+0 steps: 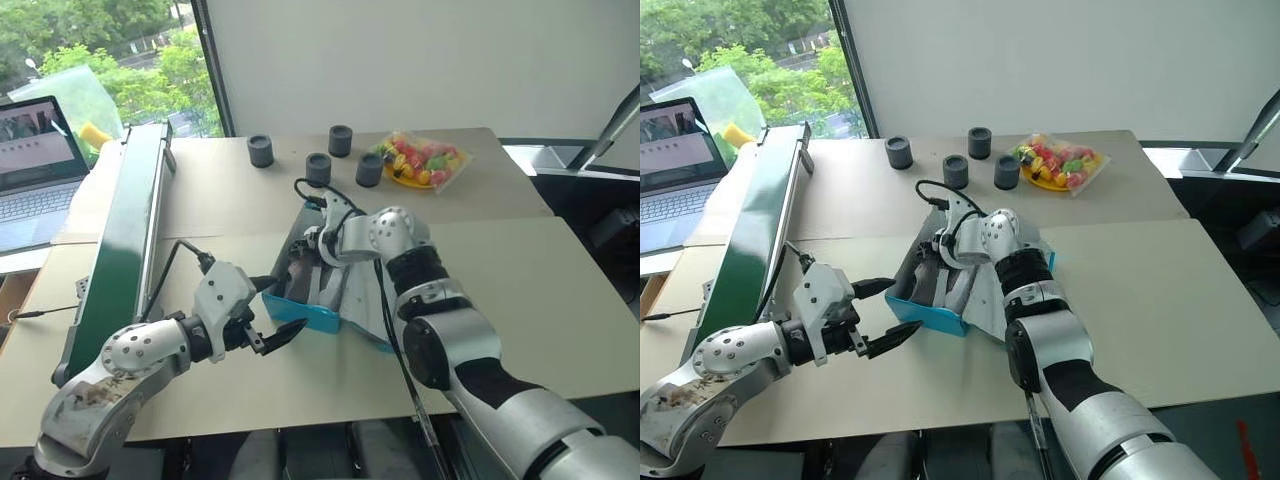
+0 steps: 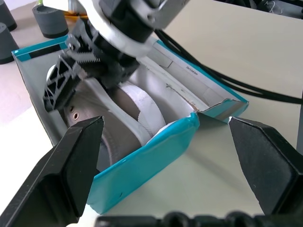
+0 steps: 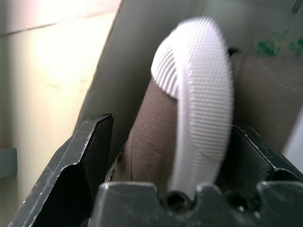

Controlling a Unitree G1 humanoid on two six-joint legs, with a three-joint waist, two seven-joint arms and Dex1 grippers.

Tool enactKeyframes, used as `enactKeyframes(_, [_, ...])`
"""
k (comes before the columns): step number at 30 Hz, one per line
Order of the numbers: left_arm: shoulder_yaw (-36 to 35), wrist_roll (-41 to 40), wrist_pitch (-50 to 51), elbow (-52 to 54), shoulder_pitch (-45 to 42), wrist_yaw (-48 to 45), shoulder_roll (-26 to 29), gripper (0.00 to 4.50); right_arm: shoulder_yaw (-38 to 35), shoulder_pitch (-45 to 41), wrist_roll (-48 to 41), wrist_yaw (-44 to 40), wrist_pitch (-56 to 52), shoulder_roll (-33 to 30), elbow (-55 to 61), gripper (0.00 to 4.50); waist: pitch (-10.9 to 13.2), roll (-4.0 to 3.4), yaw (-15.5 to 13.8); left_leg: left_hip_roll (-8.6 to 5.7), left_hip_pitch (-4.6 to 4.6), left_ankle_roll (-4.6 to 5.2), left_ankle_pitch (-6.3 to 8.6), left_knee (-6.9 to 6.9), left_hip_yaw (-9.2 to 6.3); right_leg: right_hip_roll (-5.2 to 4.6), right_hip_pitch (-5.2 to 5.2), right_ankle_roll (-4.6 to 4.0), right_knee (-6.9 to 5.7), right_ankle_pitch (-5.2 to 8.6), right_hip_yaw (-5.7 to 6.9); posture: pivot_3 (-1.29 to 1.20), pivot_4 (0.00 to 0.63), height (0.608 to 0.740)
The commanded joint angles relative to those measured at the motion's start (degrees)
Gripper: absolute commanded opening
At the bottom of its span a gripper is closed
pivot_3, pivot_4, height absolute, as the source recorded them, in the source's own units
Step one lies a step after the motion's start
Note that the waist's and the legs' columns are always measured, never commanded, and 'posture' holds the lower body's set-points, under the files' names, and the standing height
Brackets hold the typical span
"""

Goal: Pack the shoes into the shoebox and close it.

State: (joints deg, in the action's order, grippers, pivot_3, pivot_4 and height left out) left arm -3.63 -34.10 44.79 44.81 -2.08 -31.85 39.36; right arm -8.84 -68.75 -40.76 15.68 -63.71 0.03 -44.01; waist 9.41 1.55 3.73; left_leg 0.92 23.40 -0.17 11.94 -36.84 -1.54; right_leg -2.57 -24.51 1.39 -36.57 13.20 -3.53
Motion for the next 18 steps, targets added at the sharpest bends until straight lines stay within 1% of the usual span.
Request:
enactKeyframes(1, [0.42, -0.56, -0.24, 0.38, -1.28, 0.09, -0.36, 4.50, -4.00, -3.60, -0.18, -0.80, -2.90, -2.87, 6.71, 3.95, 0.00, 0.00, -0.01, -0.01, 0.05, 0.01, 0.01, 0.01, -0.01, -0.01, -0.03, 0.02, 0.01, 0.01, -0.01, 0.00, 0.150, 0.740])
enactKeyframes(5, [0.52, -0.62, -0.17, 0.10, -1.67, -0.08, -0.38, 4.50, -5.56, -3.96, 0.17, -2.27, -5.47, -5.40, 12.55, 3.95, 0.00, 0.00, -0.01, 0.01, 0.12, 0.03, 0.06, 0.14, -0.01, -0.01, -0.06, 0.03, 0.27, 0.01, -0.01, 0.00, 0.150, 0.740])
enactKeyframes(7, [0.32, -0.69, -0.17, 0.07, -1.63, -0.27, -0.25, 4.50, -6.52, -3.51, -1.15, -4.01, -7.44, -6.30, 16.54, 3.95, 0.01, 0.00, 0.19, 0.01, 0.11, 0.05, 0.07, 0.16, 0.01, 0.00, -0.06, 0.02, 0.31, 0.01, -0.01, 0.00, 0.150, 0.740])
enactKeyframes(8, [0.15, -0.79, -0.14, 0.10, -1.55, -0.37, -0.17, 4.50, -7.13, -3.19, -2.62, -5.48, -8.97, -6.76, 19.04, 3.70, 0.01, -0.01, 0.23, 0.02, 0.13, 0.05, 0.07, 0.17, 0.01, 0.00, -0.06, 0.02, 0.32, 0.01, -0.02, 0.00, 0.150, 0.740])
enactKeyframes(10, [-0.18, -0.85, 0.08, 0.16, -1.37, -0.41, 0.05, 4.50, -7.74, -0.58, -9.01, -12.14, -14.60, -9.56, 29.61, 3.21, 0.03, -0.02, 0.09, 0.02, 0.13, 0.06, 0.07, 0.19, 0.01, 0.00, -0.06, 0.02, 0.33, 0.01, -0.02, 0.00, 0.150, 0.740])
enactKeyframes(11, [-0.37, -0.93, 0.19, 0.21, -1.27, -0.43, 0.14, 4.50, -8.84, 0.86, -13.49, -15.64, -18.57, -10.97, 34.05, 2.89, 0.03, -0.02, -0.02, 0.02, 0.15, 0.06, 0.07, 0.19, -0.02, 0.00, -0.06, 0.02, 0.34, 0.01, 0.01, 0.00, 0.150, 0.740])
enactKeyframes(12, [-0.68, -1.11, 0.33, 0.27, -1.12, -0.46, 0.21, 4.50, -9.29, 2.57, -17.95, -19.89, -22.16, -13.09, 38.49, 2.46, 0.03, -0.02, -0.12, 0.02, 0.18, 0.06, 0.08, 0.19, -0.02, 0.00, -0.06, 0.03, 0.37, 0.01, 0.01, 0.00, 0.150, 0.740])
enactKeyframes(14, [-1.20, -1.55, 0.60, 0.53, -0.81, -0.53, 0.32, 4.50, -10.36, 6.20, -25.32, -26.66, -27.23, -18.50, 44.70, 1.82, 0.03, -0.02, -0.58, 0.02, 0.22, 0.07, 0.08, 0.18, -0.04, -0.01, -0.05, 0.04, 0.41, 0.01, 0.04, 0.00, 0.150, 0.740])
enactKeyframes(16, [-1.53, -1.79, 0.67, 0.76, -0.44, -0.68, 0.55, 4.50, -10.07, 9.98, -30.79, -32.56, -28.68, -25.24, 48.38, 1.17, 0.03, -0.01, -1.15, 0.02, 0.21, 0.08, 0.08, 0.16, -0.09, -0.02, 0.04, 0.05, 0.48, 0.01, 0.10, 0.00, 0.150, 0.740])
enactKeyframes(18, [-1.45, -2.07, 0.63, 0.58, -0.53, -0.65, 0.48, 4.50, -11.04, 16.36, -37.67, -42.29, -28.79, -32.87, 54.96, 0.49, 0.06, 0.03, -1.52, 0.00, 0.10, 0.08, 0.09, 0.14, -0.08, -0.03, 0.16, 0.06, 0.51, 0.01, 0.09, 0.00, 0.150, 0.740])
